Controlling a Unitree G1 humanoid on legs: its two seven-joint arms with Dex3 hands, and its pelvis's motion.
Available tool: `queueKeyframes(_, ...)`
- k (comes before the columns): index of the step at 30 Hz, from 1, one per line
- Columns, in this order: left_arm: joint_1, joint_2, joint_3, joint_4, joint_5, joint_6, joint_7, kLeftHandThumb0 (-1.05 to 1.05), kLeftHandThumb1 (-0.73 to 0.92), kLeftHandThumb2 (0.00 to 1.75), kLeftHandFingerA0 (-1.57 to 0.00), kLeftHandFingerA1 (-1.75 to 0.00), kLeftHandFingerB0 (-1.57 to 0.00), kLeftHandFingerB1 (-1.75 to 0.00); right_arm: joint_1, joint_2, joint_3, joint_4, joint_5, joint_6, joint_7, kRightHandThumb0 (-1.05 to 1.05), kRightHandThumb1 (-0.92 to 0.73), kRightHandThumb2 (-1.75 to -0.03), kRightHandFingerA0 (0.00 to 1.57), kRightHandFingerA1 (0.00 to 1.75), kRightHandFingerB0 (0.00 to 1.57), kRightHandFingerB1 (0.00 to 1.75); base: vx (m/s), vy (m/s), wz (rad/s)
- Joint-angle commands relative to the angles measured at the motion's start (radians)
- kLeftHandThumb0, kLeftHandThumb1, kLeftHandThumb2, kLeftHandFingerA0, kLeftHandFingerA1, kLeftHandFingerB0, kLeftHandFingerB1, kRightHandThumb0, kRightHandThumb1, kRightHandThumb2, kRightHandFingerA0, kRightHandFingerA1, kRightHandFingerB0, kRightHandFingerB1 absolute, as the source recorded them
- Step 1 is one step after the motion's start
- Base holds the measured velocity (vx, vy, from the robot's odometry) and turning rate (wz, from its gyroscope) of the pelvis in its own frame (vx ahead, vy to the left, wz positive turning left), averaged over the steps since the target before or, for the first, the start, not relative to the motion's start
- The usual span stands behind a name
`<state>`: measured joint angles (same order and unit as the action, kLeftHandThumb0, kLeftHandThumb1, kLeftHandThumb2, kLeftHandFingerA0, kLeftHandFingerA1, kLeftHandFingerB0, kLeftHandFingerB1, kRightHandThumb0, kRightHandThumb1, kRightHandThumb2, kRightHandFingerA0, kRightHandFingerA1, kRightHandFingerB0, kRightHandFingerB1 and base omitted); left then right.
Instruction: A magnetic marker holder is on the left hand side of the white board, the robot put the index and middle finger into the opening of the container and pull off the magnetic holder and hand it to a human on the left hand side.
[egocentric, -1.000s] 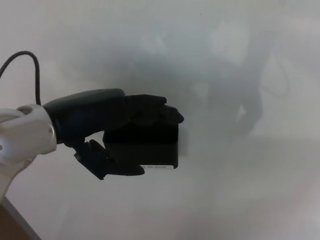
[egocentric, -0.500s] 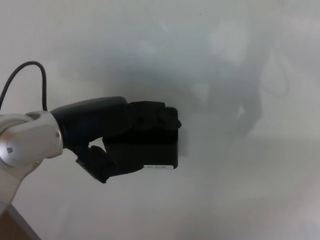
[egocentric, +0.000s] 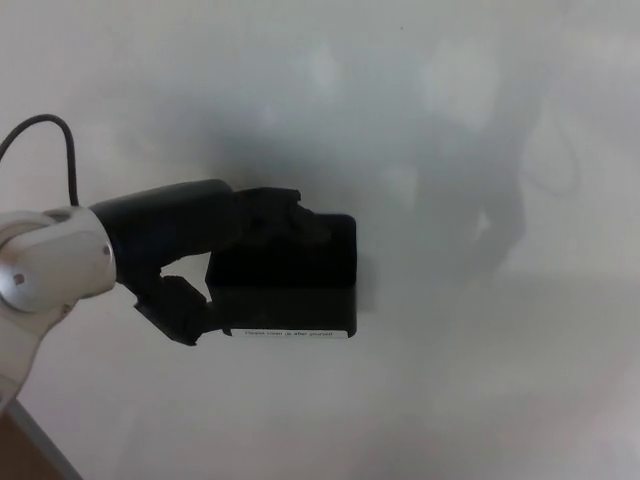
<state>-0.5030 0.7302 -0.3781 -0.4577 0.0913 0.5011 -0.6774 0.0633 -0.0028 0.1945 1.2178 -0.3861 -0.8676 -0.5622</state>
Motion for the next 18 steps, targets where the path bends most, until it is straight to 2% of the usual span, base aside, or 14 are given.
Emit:
queueKeyframes(1, -0.010, -0.012, -0.016, 0.042, 0.052, -0.017, -0.013, -0.24, 0.54, 1.02, -0.07, -0.50, -0.06, -0.49, 0.002, -0.012, 0.003, 0.004, -0.007, -0.016, -0.020, -0.49, -0.66, -0.60, 0.84, 0.68, 0.43, 0.50, 0.00, 0.000, 0.00)
queueKeyframes(6, -0.015, -0.025, -0.015, 0.056, 0.057, -0.019, -0.022, -0.24, 0.53, 1.01, -0.08, -0.51, -0.07, -0.49, -0.001, -0.010, 0.001, 0.004, -0.004, -0.017, -0.020, -0.49, -0.66, -0.60, 0.84, 0.68, 0.44, 0.50, 0.00, 0.000, 0.00)
queueKeyframes(7, -0.014, -0.027, -0.016, 0.057, 0.061, -0.022, -0.022, -0.41, 0.67, 0.61, -0.25, -0.33, -0.18, -0.28, -0.001, -0.010, 0.001, 0.004, -0.004, -0.017, -0.021, -0.49, -0.66, -0.60, 0.84, 0.68, 0.44, 0.50, 0.00, 0.000, 0.00)
queueKeyframes(8, -0.014, -0.028, -0.016, 0.058, 0.063, -0.023, -0.022, -0.41, 0.67, 0.61, -0.25, -0.33, -0.18, -0.28, -0.001, -0.010, 0.001, 0.004, -0.005, -0.017, -0.021, -0.49, -0.66, -0.60, 0.84, 0.68, 0.44, 0.50, 0.00, 0.000, 0.00)
queueKeyframes(9, -0.013, -0.034, -0.019, 0.056, 0.066, -0.016, -0.021, -0.23, 0.52, 1.01, -0.10, -0.51, -0.08, -0.50, -0.001, -0.011, 0.002, 0.005, -0.006, -0.020, -0.023, -0.47, -0.65, -0.59, 0.86, 0.67, 0.44, 0.52, 0.00, 0.000, 0.00)
queueKeyframes(16, -0.013, -0.054, -0.029, 0.066, 0.081, -0.009, -0.024, -0.24, 0.53, 1.01, -0.09, -0.51, -0.08, -0.50, -0.005, -0.013, 0.005, 0.004, -0.011, -0.022, -0.032, -0.47, -0.66, -0.60, 0.86, 0.67, 0.44, 0.52, 0.00, 0.000, 0.00)
queueKeyframes(17, -0.012, -0.072, -0.035, 0.073, 0.083, 0.004, -0.016, -0.49, 0.56, 0.73, -0.29, -0.43, -0.15, -0.36, -0.009, -0.013, 0.003, 0.005, -0.009, -0.022, -0.032, -0.46, -0.65, -0.60, 0.84, 0.67, 0.44, 0.51, 0.00, 0.000, 0.00)
queueKeyframes(18, -0.012, -0.080, -0.038, 0.077, 0.085, 0.010, -0.014, -0.49, 0.56, 0.73, -0.29, -0.43, -0.15, -0.36, -0.010, -0.012, 0.003, 0.005, -0.009, -0.023, -0.033, -0.46, -0.65, -0.60, 0.84, 0.67, 0.44, 0.51, 0.00, 0.000, 0.00)
